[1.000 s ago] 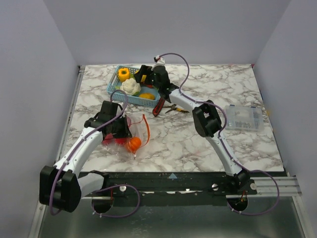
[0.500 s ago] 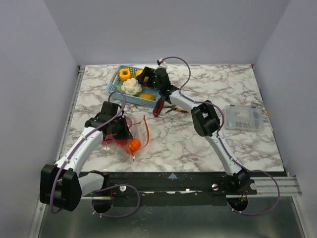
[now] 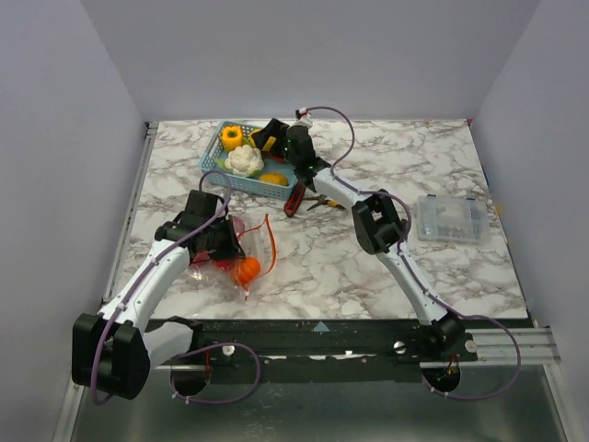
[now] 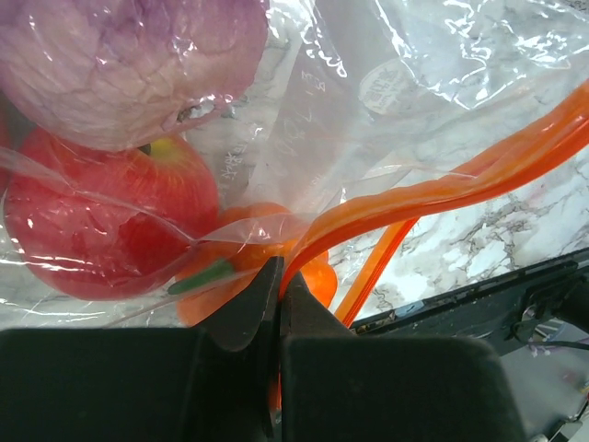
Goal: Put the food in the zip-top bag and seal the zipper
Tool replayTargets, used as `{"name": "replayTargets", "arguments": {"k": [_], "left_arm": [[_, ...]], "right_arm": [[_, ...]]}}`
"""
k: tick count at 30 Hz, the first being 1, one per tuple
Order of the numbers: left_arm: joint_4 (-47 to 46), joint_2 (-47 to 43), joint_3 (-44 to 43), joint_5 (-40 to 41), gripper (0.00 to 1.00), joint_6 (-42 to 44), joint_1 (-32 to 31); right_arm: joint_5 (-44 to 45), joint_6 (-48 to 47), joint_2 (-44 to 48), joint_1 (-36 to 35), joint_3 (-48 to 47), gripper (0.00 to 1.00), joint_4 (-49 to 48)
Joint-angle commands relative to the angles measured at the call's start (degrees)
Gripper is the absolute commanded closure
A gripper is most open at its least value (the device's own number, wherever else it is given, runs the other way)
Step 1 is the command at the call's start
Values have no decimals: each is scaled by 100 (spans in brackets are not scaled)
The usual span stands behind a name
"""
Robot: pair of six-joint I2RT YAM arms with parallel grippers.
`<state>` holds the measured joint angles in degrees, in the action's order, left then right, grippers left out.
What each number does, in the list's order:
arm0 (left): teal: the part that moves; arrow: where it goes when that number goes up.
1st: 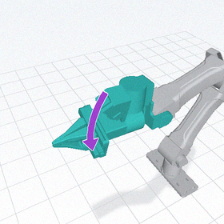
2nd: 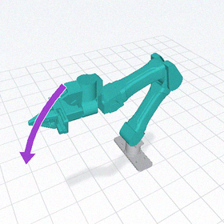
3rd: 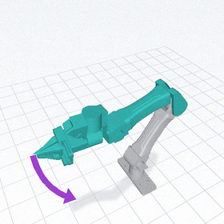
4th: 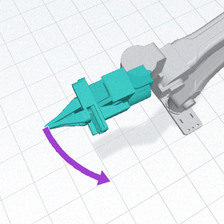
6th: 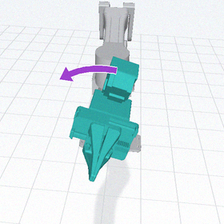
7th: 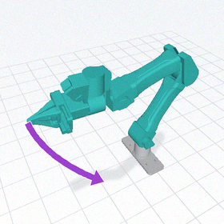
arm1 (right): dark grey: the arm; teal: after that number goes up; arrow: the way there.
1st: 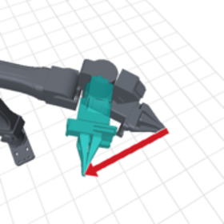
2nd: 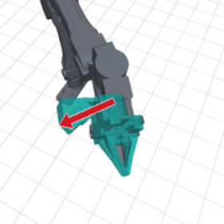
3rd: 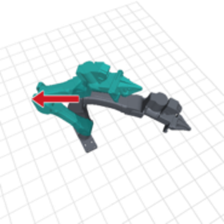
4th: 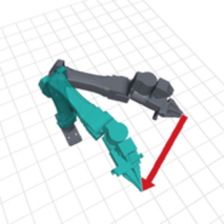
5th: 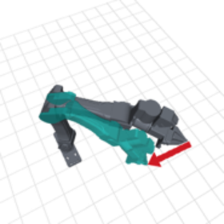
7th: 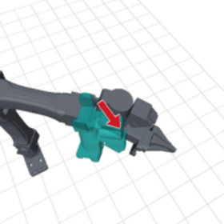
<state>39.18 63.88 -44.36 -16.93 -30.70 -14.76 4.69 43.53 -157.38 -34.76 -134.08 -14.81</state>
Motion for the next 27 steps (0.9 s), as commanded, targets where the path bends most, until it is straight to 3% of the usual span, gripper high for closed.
{"name": "replayTargets", "arguments": {"k": [1,10,18,27], "left_arm": [[136,-242,-80,191,100,24,-35],[442,-243,-429,646,100,379,-35],[591,-332,-703,1018,100,724,-35],[101,-997,-409,1549,100,1091,-36]], "right_arm": [[347,441,-612,33,-703,0,281],[386,549,-836,31,-930,18,181],[243,510,-632,22,-829,63,172],[69,283,413,22,-427,99,323]]}}
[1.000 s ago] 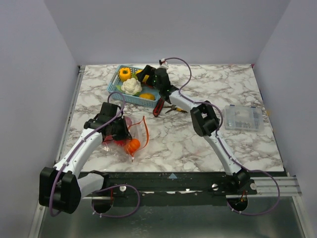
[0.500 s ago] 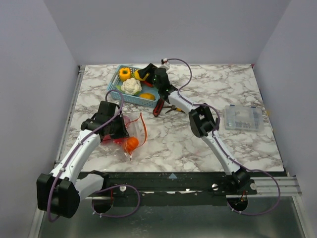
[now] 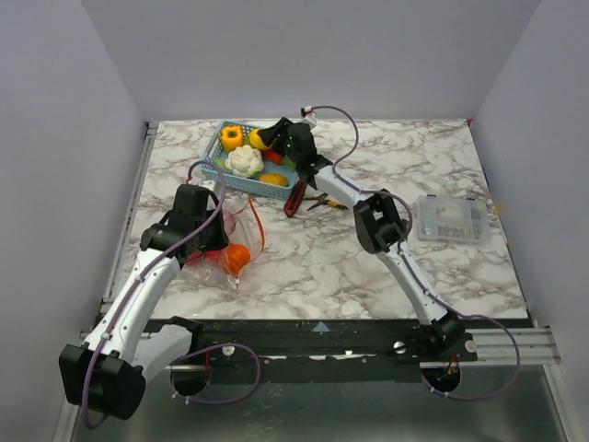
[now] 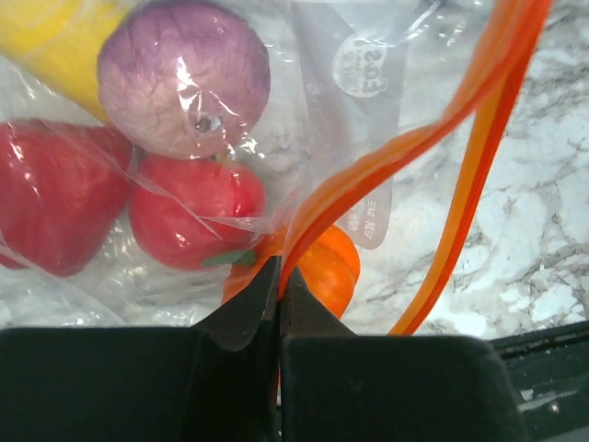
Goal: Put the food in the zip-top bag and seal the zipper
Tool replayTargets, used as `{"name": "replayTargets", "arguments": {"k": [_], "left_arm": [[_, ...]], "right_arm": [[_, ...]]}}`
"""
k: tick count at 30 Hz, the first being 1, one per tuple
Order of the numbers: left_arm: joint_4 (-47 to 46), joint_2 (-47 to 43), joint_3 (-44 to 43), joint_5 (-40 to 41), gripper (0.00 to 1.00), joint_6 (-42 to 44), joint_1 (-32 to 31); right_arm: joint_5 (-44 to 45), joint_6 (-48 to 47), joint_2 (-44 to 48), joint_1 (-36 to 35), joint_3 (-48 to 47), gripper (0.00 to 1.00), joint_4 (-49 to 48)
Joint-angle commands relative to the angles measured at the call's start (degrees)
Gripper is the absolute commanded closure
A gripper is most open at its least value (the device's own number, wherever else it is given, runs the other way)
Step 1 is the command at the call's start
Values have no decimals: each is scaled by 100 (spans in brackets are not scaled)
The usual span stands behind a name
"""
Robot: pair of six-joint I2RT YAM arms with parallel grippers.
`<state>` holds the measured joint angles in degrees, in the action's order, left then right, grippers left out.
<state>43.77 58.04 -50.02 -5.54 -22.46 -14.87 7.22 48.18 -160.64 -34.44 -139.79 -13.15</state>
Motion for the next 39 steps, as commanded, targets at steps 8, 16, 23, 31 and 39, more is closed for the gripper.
{"name": "replayTargets", "arguments": {"k": [8,16,23,31,39], "left_arm": [[-644,-852,343,161,100,503,10],[-674,-904,362,-162,100,576,90],[-679,-944,388,-220,100,611,160],[-596,-972,364,4,100,506,195],[-696,-1208,429,-207,100,506,195]], "right_arm": [[-242,-790,2602,-63,2174,100,134],[-648,-1191,4642,-313,4750,100,-95],[-678,-1186,6302,-869,6808,100,-447],[-567,-1491,7684,-1486,7836,100,-243],[-184,-2059,7542,-2278,7834,100,-38]]}}
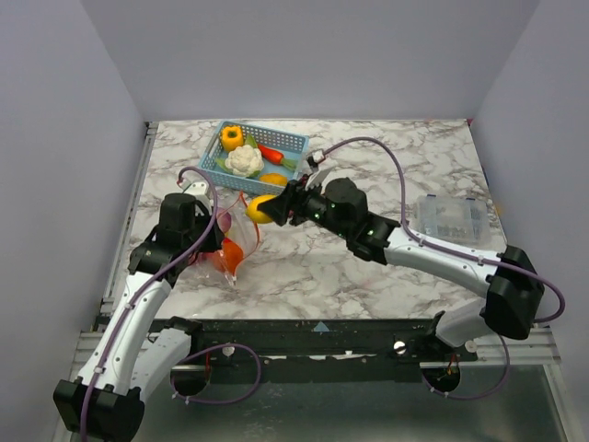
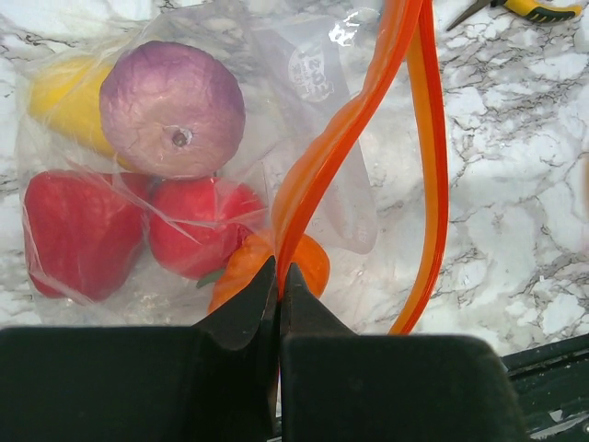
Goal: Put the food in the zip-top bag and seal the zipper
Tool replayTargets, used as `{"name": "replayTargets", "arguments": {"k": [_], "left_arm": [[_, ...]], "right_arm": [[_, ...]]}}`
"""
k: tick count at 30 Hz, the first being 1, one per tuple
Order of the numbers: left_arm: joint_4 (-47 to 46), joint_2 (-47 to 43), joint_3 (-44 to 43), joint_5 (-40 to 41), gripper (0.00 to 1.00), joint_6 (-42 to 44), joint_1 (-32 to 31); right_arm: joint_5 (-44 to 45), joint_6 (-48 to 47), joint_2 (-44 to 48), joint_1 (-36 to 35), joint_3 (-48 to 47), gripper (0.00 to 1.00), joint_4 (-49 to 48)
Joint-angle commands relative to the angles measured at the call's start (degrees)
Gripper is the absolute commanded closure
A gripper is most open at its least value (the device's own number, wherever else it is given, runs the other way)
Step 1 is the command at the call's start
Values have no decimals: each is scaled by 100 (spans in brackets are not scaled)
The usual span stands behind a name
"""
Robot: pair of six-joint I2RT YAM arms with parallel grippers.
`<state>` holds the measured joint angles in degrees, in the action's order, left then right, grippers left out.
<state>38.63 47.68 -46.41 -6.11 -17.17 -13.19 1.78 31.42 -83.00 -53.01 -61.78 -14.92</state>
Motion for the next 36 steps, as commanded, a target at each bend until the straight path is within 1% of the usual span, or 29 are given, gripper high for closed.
{"name": "replayTargets", "arguments": {"k": [1,4,8,11,13,16,19,21,22,25,28,29,30,36], "left_arm": [[-196,-196,70,-174,100,-23,24],[-239,-259,95,-257,100,-32,27],[-261,-337,106,-290,100,-41,23],[-279,-417,127,-277,100,-50,27],[-278,-426,132,-278,100,-55,23],[-269,-408,124,-285,100,-50,24],[-273,-411,132,-286,100,-50,27],[-269,-409,126,-286,100,-52,24],[-268,-409,124,-278,100,-52,27],[-270,-434,124,-279,100,-50,27],[-280,-459,132,-268,100,-50,23],[-277,-460,133,-268,100,-50,23],[-278,-454,128,-268,100,-50,27],[-251,-436,119,-186,100,-59,26]], "right_arm": [[515,-408,-294,-548,21,100,7],[1020,-434,-584,-849,-80,100,-261],[1854,-476,-1146,-1149,-383,100,-272],[2253,-387,-1416,-1179,-469,99,-415],[2301,-413,-1618,-1190,-638,91,-474],[2351,-404,-1912,-1191,-972,74,-329],[2315,-397,-2098,-1189,-1181,65,-264],[2330,-381,-2164,-1192,-1267,55,-233],[2342,-371,-2197,-1186,-1319,46,-210],[2340,-380,-2221,-1188,-1388,28,-140],[2334,-376,-2178,-1186,-1390,14,-87],[2301,-381,-2161,-1186,-1390,10,-83],[2287,-394,-2146,-1187,-1397,10,-76],[2102,-439,-1846,-1185,-1385,11,-25]]}}
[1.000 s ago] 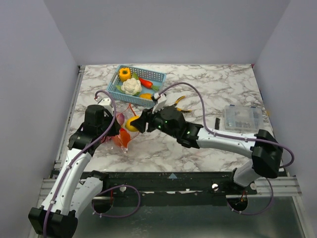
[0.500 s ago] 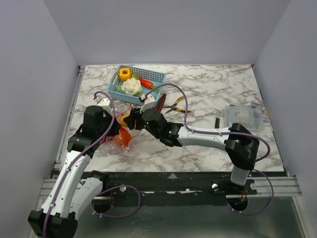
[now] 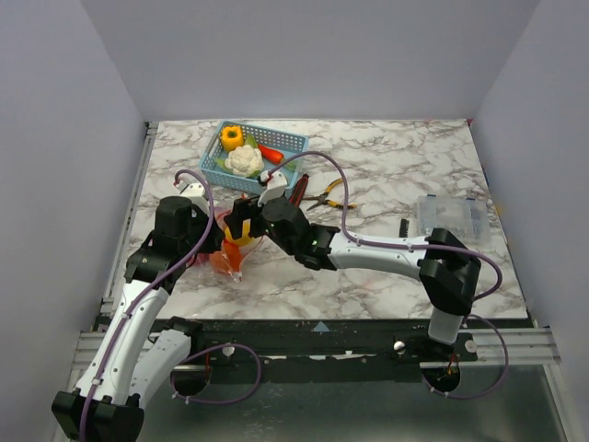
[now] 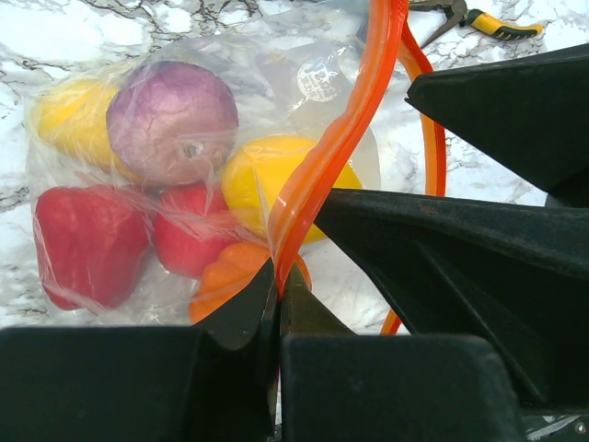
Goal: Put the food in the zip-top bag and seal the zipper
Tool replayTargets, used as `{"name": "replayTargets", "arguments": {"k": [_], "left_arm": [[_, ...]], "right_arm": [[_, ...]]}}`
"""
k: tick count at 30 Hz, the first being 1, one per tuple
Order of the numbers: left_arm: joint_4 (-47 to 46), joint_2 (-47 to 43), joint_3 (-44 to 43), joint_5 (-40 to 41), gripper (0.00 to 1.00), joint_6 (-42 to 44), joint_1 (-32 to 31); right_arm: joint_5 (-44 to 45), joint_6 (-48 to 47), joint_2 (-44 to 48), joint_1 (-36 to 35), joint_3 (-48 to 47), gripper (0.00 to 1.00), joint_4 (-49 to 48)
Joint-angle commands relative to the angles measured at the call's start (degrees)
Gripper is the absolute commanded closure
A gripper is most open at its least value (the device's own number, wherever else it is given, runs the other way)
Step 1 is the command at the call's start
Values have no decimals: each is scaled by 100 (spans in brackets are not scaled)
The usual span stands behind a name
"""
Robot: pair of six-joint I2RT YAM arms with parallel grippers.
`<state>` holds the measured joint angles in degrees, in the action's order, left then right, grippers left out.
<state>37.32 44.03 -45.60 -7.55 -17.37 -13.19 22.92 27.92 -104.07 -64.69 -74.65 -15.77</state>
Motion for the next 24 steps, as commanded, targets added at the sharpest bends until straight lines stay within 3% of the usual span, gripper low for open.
{"name": "replayTargets", "arguments": {"k": [1,7,12,18,24], "left_arm": [[-112,-68,36,-20,100,-39,25],[-68,28,17,42,100,-48,24],[-36,88,-10,101,100,-67,27],[-1,-11,-20,397,100,-99,36],[21,-124,-19,711,100,-153,42]], "right_arm": [[-25,-124,341,-22,-45,13,41],[63,-513,846,-10,169,24,-36],[233,-1068,1070,144,160,24,-73],[-234,-1128,746,973,-110,24,-12],[-1158,-1254,-214,1800,-801,25,2]]}}
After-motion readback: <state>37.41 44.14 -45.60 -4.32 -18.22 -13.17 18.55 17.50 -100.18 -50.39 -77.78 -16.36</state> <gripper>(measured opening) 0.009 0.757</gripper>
